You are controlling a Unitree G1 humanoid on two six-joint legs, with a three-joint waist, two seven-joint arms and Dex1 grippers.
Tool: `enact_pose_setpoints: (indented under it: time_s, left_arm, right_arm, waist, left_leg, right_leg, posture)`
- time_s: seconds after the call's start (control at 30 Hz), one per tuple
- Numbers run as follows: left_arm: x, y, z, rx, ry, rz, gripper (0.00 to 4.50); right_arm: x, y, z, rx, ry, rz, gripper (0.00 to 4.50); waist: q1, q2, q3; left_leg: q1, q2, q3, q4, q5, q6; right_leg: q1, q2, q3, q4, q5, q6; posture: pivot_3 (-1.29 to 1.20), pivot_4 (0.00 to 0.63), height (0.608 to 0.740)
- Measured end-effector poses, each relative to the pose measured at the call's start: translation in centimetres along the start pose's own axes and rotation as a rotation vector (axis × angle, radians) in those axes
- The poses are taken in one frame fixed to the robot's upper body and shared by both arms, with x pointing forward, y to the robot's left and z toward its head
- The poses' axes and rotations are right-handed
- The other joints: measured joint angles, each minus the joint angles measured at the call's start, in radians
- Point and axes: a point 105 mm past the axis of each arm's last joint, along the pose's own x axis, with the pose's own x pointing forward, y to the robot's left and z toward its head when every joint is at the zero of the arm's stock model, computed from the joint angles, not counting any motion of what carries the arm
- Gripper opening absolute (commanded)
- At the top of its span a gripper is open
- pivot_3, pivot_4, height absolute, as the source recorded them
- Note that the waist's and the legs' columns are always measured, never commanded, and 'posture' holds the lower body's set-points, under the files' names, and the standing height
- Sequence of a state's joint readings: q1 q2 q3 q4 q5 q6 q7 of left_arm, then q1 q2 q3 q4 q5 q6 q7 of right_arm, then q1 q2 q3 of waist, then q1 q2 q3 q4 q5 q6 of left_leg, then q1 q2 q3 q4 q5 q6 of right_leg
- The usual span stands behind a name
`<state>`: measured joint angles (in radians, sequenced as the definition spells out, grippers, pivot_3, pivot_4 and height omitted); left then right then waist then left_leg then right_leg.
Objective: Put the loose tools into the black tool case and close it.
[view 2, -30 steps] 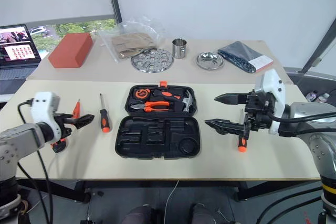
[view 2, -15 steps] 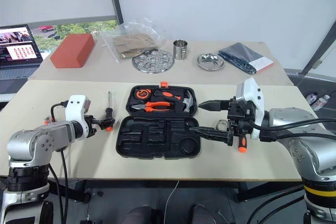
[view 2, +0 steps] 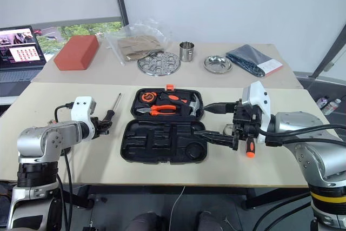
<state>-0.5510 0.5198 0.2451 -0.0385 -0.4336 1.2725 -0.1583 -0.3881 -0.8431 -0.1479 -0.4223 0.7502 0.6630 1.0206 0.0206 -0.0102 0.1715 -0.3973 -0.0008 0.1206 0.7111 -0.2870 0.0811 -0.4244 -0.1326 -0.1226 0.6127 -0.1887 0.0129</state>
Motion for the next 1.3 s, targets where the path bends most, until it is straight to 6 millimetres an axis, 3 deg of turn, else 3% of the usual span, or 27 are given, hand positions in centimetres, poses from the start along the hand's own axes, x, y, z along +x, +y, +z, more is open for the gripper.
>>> enact_pose_setpoints:
  time_s: [0.17, 0.27, 0.43, 0.53, 0.63, 0.73, 0.83, 0.93, 1.07, 1.3]
  left_arm:
    - [-0.2, 0.8, 0.2, -0.01, -0.011, 0.019, 0.96]
    - [-1.0, 2.8, 0.7, 0.009, -0.029, 0.071, 0.96]
    - [-3.9, 5.0, 5.6, 0.19, -0.216, 0.058, 0.96]
    - [-5.3, 3.0, 9.4, 0.424, -0.347, -0.101, 0.96]
    - [-6.7, -2.2, 10.9, 0.703, -0.416, -0.398, 0.96]
    - [-7.5, -6.6, 9.2, 0.898, -0.366, -0.689, 0.96]
    - [-7.1, -8.9, 7.4, 1.017, -0.287, -0.858, 0.96]
    - [-5.1, -10.3, 5.7, 1.153, -0.198, -0.931, 0.96]
    - [-2.4, -10.6, 3.7, 1.2, -0.092, -0.954, 0.96]
    - [-0.8, -9.5, 2.4, 1.262, -0.006, -0.946, 0.96]
  right_arm:
    - [0.2, 0.3, 0.0, 0.001, -0.011, 0.005, 4.5]
    - [0.2, 0.7, -0.4, 0.015, -0.007, 0.016, 4.5]
    - [0.2, 1.4, -0.9, 0.049, 0.004, 0.034, 4.5]
    - [0.2, 1.4, -1.0, 0.05, 0.008, 0.022, 4.5]
    - [0.0, 1.3, -1.2, 0.049, 0.023, 0.014, 4.5]
    - [-0.2, 1.2, -1.3, 0.041, 0.045, 0.003, 4.5]
    - [-0.5, 1.0, -1.5, 0.047, 0.062, -0.025, 4.5]
    - [-0.8, 0.9, -2.1, 0.069, 0.08, -0.064, 4.5]
    - [-0.8, 1.4, -2.1, 0.063, 0.09, -0.084, 4.5]
    - [-0.7, 1.8, -1.7, 0.059, 0.078, -0.108, 4.5]
  waist:
    - [-0.004, 0.0, 0.0]
    - [-0.011, -0.001, 0.001]
    - [-0.006, -0.002, 0.001]
    - [0.007, -0.002, 0.001]
    - [0.014, -0.002, 0.001]
    - [0.009, -0.002, 0.001]
    - [0.001, -0.002, 0.001]
    - [0.0, -0.002, 0.001]
    - [-0.005, -0.003, 0.002]
    - [-0.006, -0.003, 0.002]
  left_leg:
    - [0.0, 0.001, 0.0, 0.0, 0.001, -0.001]
    - [-0.002, 0.003, 0.0, 0.0, 0.001, -0.002]
    - [-0.009, 0.001, 0.0, 0.0, 0.002, -0.003]
    - [-0.011, -0.001, 0.001, 0.0, 0.001, -0.003]
    - [-0.012, -0.002, 0.002, 0.0, 0.001, -0.002]
    - [-0.011, -0.001, 0.003, 0.0, 0.002, -0.001]
    - [-0.011, 0.0, 0.004, 0.0, 0.007, 0.006]
    - [-0.011, 0.0, 0.004, 0.0, 0.008, 0.007]
    - [-0.013, 0.0, 0.005, 0.001, 0.008, 0.009]
    - [-0.015, 0.0, 0.003, 0.002, 0.008, 0.011]
  right_leg:
    - [-0.001, 0.0, 0.0, 0.001, 0.0, 0.0]
    - [-0.003, 0.001, 0.0, 0.001, 0.0, 0.0]
    - [-0.011, 0.001, -0.001, 0.002, 0.0, -0.002]
    - [-0.011, 0.001, -0.002, 0.0, 0.0, -0.002]
    - [-0.011, 0.0, 0.0, -0.002, 0.0, -0.002]
    - [-0.012, 0.002, 0.0, -0.001, 0.0, -0.002]
    - [-0.012, 0.005, -0.001, 0.0, -0.001, -0.003]
    - [-0.012, 0.005, 0.0, 0.001, -0.001, -0.003]
    - [-0.013, 0.005, 0.001, 0.0, -0.001, -0.002]
    - [-0.014, 0.004, 0.0, 0.001, -0.001, -0.002]
  posture:
    - [0.0, 0.15, 0.734]
    - [0.0, 0.15, 0.734]
    - [0.0, 0.15, 0.734]
    - [0.0, 0.15, 0.734]
    - [0.0, 0.15, 0.734]
    - [0.0, 0.15, 0.734]
    - [0.0, 0.15, 0.734]
    - [0.0, 0.15, 0.734]
    - [0.0, 0.15, 0.734]
    - [0.0, 0.15, 0.734]
